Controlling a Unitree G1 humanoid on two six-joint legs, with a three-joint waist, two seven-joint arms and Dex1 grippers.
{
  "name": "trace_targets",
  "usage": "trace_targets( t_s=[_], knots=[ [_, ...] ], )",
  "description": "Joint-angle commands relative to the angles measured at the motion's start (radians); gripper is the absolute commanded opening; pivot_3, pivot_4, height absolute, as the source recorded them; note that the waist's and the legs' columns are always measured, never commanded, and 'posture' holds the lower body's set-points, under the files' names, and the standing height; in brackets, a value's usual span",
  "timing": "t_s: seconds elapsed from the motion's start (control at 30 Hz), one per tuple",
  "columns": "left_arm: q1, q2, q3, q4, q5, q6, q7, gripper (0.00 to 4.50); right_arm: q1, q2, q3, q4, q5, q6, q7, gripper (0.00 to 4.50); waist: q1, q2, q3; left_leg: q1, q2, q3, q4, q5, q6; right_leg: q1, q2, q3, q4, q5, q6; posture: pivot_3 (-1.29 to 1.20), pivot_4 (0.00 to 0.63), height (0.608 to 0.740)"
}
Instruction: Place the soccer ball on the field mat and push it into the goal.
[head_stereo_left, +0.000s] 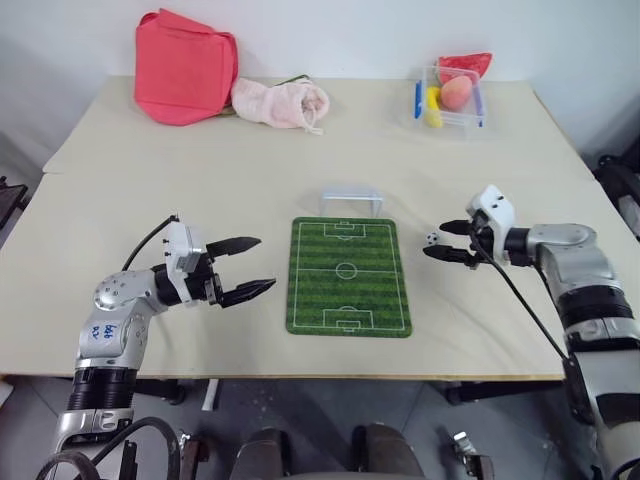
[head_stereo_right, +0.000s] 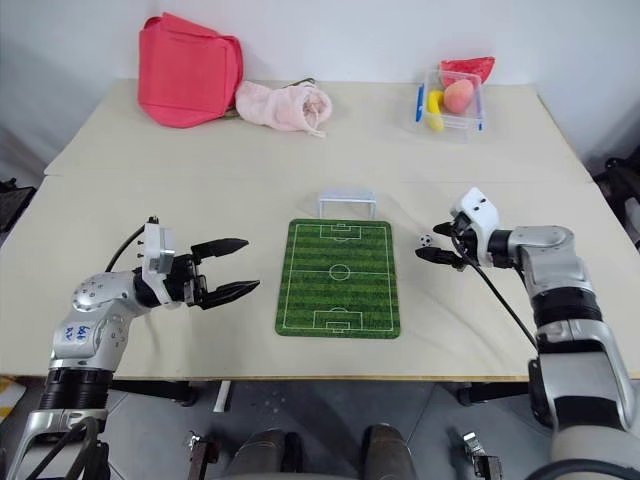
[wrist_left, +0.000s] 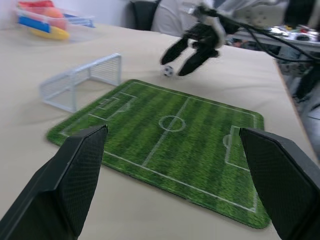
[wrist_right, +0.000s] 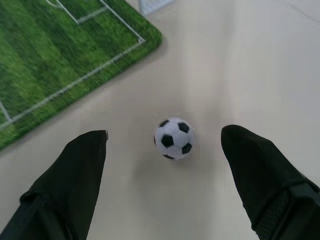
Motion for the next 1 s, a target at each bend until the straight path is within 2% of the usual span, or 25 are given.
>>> trace_targets(
  t_s=[0.03, 0.13, 0.33, 0.5, 0.67, 0.73, 0.9, 1.0],
  knots=[
    [0.046, 0.009, 0.017, -0.064, -0.039, -0.010, -0.029, 4.50, -0.040, 0.022, -0.006, 0.082, -0.034, -0.071, -0.013, 3.66, -0.009, 0.001, 0.000, 0.000, 0.000, -0.001, 0.000, 0.000, 0.000, 0.000, 0.000, 0.000, 0.000, 0.000, 0.000, 0.00, 0.150, 0.740],
    [0.063, 0.019, 0.028, -0.067, -0.036, -0.012, -0.028, 4.50, -0.062, 0.041, -0.014, 0.130, -0.047, -0.104, -0.019, 2.93, -0.019, 0.001, 0.001, -0.001, 0.000, -0.002, 0.001, 0.000, 0.000, 0.000, 0.000, -0.001, 0.001, 0.000, 0.000, 0.00, 0.150, 0.740],
    [0.075, 0.022, 0.037, -0.069, -0.035, -0.016, -0.018, 4.50, -0.092, 0.059, -0.024, 0.195, -0.071, -0.148, -0.047, 0.91, -0.020, 0.001, 0.001, -0.002, 0.000, -0.005, 0.006, 0.000, 0.000, 0.001, -0.001, -0.003, 0.002, 0.000, 0.000, 0.00, 0.150, 0.740],
    [0.090, 0.020, 0.027, -0.054, -0.045, -0.031, -0.063, 4.50, -0.107, 0.072, -0.053, 0.194, -0.066, -0.167, -0.056, 0.83, -0.020, 0.002, 0.001, -0.003, 0.000, -0.006, 0.008, 0.000, 0.000, 0.001, -0.001, -0.003, 0.004, 0.000, 0.000, 0.00, 0.150, 0.740],
    [0.113, 0.029, 0.034, -0.009, -0.064, -0.056, -0.160, 4.50, -0.075, 0.064, -0.072, 0.000, -0.015, -0.104, 0.027, 0.83, -0.020, 0.009, 0.005, -0.003, 0.000, -0.006, 0.008, 0.000, 0.000, 0.001, -0.001, -0.003, 0.005, 0.000, 0.000, 0.00, 0.150, 0.740],
    [0.120, 0.032, 0.030, 0.020, -0.081, -0.055, -0.226, 4.50, -0.006, 0.056, -0.057, -0.234, 0.018, 0.038, 0.063, 0.83, -0.018, 0.009, 0.006, -0.003, 0.000, -0.006, 0.009, 0.000, 0.000, 0.000, -0.001, -0.003, 0.006, 0.000, 0.000, 0.00, 0.150, 0.740],
    [0.108, 0.045, 0.028, 0.164, -0.048, -0.190, -0.370, 4.50, 0.214, 0.003, 0.040, -0.890, 0.133, 0.451, 0.123, 0.83, 0.000, 0.009, 0.005, -0.006, 0.000, -0.011, 0.010, 0.000, 0.000, 0.000, -0.001, -0.008, 0.008, 0.000, 0.000, 0.00, 0.150, 0.740],
    [0.072, 0.050, 0.027, 0.262, -0.026, -0.264, -0.393, 4.50, 0.287, -0.013, 0.079, -1.120, 0.183, 0.577, 0.113, 0.83, 0.010, 0.009, 0.006, -0.007, 0.000, -0.011, 0.012, -0.001, 0.000, -0.001, -0.002, -0.008, 0.007, 0.000, 0.000, 0.00, 0.150, 0.740]
  ],
)
